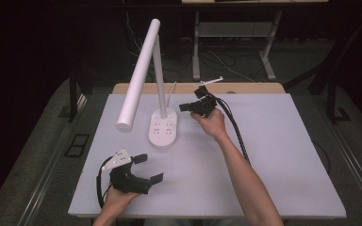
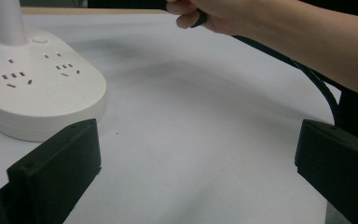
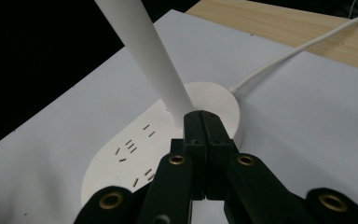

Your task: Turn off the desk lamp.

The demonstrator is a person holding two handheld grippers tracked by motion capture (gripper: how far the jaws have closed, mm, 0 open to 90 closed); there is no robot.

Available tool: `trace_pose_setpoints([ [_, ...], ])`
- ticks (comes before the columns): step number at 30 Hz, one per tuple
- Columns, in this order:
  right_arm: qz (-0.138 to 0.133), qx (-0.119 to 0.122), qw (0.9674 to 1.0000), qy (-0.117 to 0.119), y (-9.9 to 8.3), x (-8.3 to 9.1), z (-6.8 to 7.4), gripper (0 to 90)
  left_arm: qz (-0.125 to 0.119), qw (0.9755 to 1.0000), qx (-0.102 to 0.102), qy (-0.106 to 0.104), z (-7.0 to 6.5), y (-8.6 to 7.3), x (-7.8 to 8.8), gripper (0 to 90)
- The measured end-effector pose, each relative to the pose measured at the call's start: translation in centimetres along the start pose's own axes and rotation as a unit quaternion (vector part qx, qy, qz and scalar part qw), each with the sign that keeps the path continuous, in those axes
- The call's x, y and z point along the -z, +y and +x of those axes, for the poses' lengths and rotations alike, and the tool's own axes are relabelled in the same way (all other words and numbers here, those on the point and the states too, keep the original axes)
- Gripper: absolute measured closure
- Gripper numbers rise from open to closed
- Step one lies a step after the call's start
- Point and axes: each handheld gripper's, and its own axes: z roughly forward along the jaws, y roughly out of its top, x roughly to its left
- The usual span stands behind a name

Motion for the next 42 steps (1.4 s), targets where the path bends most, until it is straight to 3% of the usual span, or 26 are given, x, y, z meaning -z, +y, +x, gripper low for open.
trace_pose_setpoints([
  [8, -0.010, 0.018, 0.9998, 0.001, -0.4, 2.9, 0.6, 82.5, 0.002, 1.0000, 0.000, -0.001, -0.1, 0.0, -0.1, 0.0],
  [12, -0.011, 0.018, 0.9998, -0.001, -0.7, 4.5, 0.9, 74.5, 0.003, 1.0000, -0.002, -0.001, -0.1, 0.0, -0.2, 0.0],
  [17, -0.027, 0.015, 0.9995, -0.001, -1.4, 6.4, 1.0, 57.4, 0.002, 1.0000, -0.002, -0.001, -0.1, 0.0, -0.2, 0.0],
  [18, -0.028, 0.011, 0.9996, -0.003, -1.7, 7.2, 1.0, 47.7, 0.003, 1.0000, -0.002, -0.001, -0.1, 0.0, -0.2, 0.0],
  [19, -0.028, 0.011, 0.9996, -0.003, -1.7, 7.2, 1.0, 47.7, 0.003, 1.0000, -0.002, 0.000, -0.1, 0.0, -0.2, 0.0],
  [21, -0.031, 0.011, 0.9994, -0.012, -2.0, 7.9, 1.0, 39.2, 0.004, 1.0000, -0.003, -0.001, -0.2, 0.0, -0.3, 0.0],
  [22, -0.028, 0.012, 0.9993, -0.022, -2.3, 8.5, 1.0, 29.0, 0.004, 1.0000, -0.003, -0.002, -0.2, 0.0, -0.3, 0.0],
  [23, -0.028, 0.012, 0.9993, -0.022, -2.3, 8.5, 1.0, 29.0, 0.004, 1.0000, -0.002, -0.002, -0.2, 0.0, -0.3, 0.0],
  [26, -0.019, 0.010, 0.9995, -0.023, -2.8, 9.4, 1.2, 10.4, 0.004, 1.0000, -0.002, -0.003, -0.2, 0.0, -0.3, 0.0],
  [28, -0.025, 0.011, 0.9989, -0.038, -3.2, 10.1, 1.5, 9.3, 0.002, 1.0000, -0.002, -0.004, -0.2, 0.0, -0.3, 0.0],
  [29, -0.026, 0.022, 0.9985, -0.044, -3.7, 10.9, 1.7, 0.5, 0.001, 1.0000, -0.003, -0.004, -0.2, 0.0, -0.3, 0.0],
  [42, -0.041, 0.028, 0.9976, -0.049, -8.3, 15.5, 2.6, 0.5, 0.005, 1.0000, -0.005, -0.003, -0.4, 0.0, -0.3, 0.0],
])
